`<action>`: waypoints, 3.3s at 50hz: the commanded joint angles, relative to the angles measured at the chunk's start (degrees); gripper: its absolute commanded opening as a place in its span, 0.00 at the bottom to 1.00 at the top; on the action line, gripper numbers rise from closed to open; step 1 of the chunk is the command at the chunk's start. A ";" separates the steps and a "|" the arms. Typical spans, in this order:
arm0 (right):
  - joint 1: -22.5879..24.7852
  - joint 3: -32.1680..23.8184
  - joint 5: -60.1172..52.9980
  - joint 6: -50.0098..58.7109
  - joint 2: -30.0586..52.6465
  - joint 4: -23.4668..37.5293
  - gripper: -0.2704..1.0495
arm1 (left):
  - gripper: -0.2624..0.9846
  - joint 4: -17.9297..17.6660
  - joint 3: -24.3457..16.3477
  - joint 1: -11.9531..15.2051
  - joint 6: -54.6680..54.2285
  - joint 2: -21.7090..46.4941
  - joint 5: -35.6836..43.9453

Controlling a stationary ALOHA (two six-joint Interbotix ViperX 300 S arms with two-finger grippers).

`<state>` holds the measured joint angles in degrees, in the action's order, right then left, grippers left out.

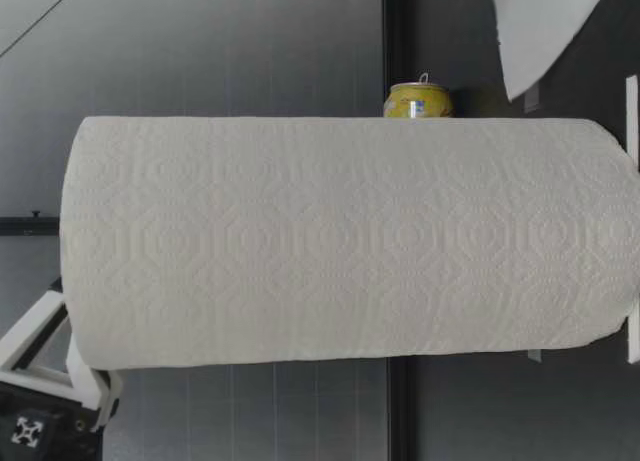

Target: Pick up a piece of paper towel and place it on the spilled liquid.

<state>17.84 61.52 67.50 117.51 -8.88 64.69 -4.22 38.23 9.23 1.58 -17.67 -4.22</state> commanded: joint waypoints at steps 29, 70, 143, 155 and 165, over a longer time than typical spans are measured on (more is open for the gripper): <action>-23.99 2.20 -26.10 -9.93 -9.67 9.05 0.14 | 0.28 0.00 2.20 -1.41 -0.35 -6.24 13.18; -62.05 -7.12 -62.67 -41.31 3.78 8.44 0.14 | 0.28 0.00 5.19 -2.02 -0.97 -10.81 18.37; -60.73 -18.19 -49.22 -46.41 13.18 7.91 0.73 | 0.28 0.00 5.62 -1.93 -0.62 -10.99 17.93; -55.55 -19.86 -36.12 -50.80 12.04 7.56 0.73 | 0.28 -0.09 5.71 -1.93 -0.70 -11.16 17.93; -52.03 -20.83 -25.22 -57.30 8.61 4.48 0.73 | 0.28 0.00 5.71 -1.93 -0.62 -11.51 18.11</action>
<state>-35.24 42.10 39.64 61.70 2.90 70.66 -4.22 44.65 7.29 0.88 -28.30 13.45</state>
